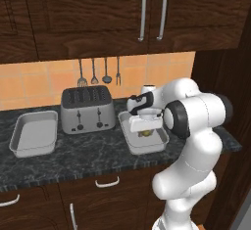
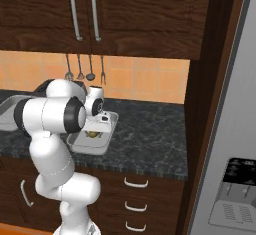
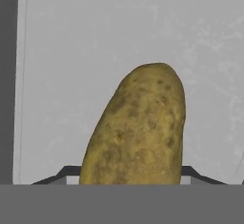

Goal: Place one potato and one fish in each tupperware on the nearby counter, to pack two identical lunches.

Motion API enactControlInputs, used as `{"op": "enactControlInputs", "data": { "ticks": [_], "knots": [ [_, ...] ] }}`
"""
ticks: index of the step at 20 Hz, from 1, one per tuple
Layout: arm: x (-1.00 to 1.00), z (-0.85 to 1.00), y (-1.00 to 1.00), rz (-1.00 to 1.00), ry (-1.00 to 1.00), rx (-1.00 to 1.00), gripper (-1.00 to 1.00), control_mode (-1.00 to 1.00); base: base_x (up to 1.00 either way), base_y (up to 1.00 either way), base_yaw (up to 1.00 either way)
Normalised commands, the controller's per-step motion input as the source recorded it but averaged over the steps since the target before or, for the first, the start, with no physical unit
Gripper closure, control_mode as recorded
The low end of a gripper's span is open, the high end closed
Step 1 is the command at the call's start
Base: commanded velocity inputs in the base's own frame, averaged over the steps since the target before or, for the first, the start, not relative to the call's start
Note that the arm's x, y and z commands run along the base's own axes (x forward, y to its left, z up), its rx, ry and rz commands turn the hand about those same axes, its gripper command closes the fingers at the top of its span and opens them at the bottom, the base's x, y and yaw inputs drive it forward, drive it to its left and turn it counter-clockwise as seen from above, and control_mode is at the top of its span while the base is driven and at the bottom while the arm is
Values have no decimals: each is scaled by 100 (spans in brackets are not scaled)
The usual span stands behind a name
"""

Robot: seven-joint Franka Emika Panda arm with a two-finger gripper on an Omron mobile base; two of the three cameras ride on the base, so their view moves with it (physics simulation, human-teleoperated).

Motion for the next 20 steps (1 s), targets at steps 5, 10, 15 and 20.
{"op": "enactControlInputs", "data": {
  "ticks": [5,10,15,20],
  "knots": [
    [0,0,-20,0,-1,-6,100,-100,0,0,0],
    [0,9,-10,0,0,-4,100,-100,0,0,0],
    [0,3,-20,0,-5,0,100,-100,0,0,0],
    [0,0,-4,0,-1,0,100,-100,0,0,0]
  ]
}}
